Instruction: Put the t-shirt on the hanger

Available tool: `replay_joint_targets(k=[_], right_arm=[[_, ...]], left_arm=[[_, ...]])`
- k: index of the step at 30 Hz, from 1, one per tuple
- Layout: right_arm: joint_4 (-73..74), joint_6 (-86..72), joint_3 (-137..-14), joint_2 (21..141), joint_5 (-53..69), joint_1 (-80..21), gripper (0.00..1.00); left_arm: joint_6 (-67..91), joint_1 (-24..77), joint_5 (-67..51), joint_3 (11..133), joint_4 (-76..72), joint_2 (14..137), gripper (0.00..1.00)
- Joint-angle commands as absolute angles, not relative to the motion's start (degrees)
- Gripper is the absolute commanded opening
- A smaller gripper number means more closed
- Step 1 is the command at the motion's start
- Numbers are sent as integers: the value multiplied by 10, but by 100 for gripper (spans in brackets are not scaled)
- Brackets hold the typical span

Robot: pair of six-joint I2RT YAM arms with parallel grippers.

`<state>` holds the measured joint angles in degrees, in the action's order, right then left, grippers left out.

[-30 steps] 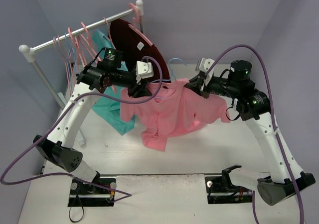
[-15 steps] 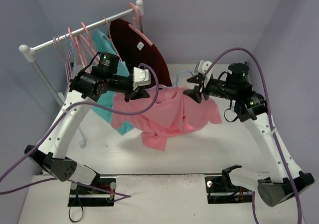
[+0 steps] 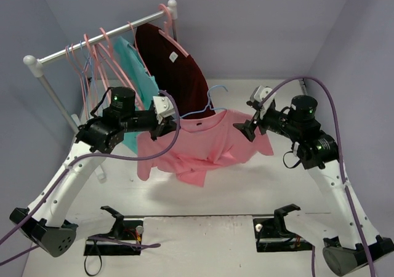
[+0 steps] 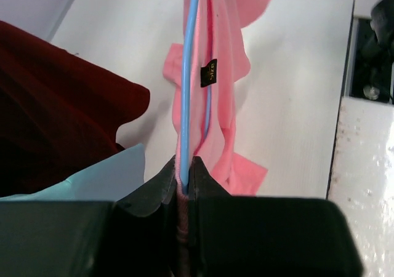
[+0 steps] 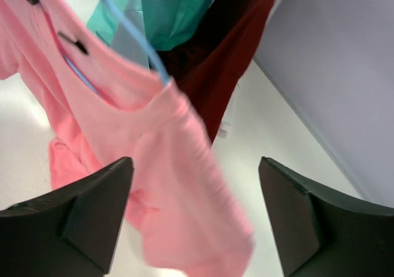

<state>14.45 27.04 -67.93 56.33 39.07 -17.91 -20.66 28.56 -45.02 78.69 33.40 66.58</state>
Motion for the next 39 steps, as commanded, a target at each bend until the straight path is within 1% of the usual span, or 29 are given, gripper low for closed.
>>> replay_joint_targets(k=[1, 4, 9, 12, 14, 18, 20, 23, 25, 31, 35, 39], right_arm=[[107, 249, -664, 511, 332, -173, 84], [108, 233, -675, 499, 272, -171, 86], [110, 219, -710, 510, 163, -166, 87], [109, 214, -725, 521, 124, -164, 88], [109, 204, -738, 537, 77, -161, 88], [107, 185, -746, 556, 60, -156, 88], [104, 177, -747, 563, 71, -155, 88], [97, 165, -745, 568, 72, -154, 88], [94, 156, -744, 573, 72, -154, 88], [85, 139, -739, 574, 85, -154, 88], [81, 127, -726, 574, 102, -155, 89], [78, 121, -717, 577, 112, -155, 89]], left_arm=[[-120, 290, -409, 798, 220, 638, 0], [-96, 298, -388, 790, 227, 620, 0], [-119, 309, -419, 792, 345, 603, 0], [-126, 309, -439, 786, 387, 586, 0], [-115, 309, -436, 765, 395, 559, 0], [-89, 309, -317, 766, 425, 536, 0], [-38, 309, -204, 769, 431, 523, 0], [-9, 309, -86, 777, 440, 499, 0], [34, 309, -31, 785, 457, 491, 0], [114, 309, 69, 806, 494, 473, 0], [186, 309, 115, 807, 494, 461, 0], [230, 309, 142, 828, 491, 484, 0]])
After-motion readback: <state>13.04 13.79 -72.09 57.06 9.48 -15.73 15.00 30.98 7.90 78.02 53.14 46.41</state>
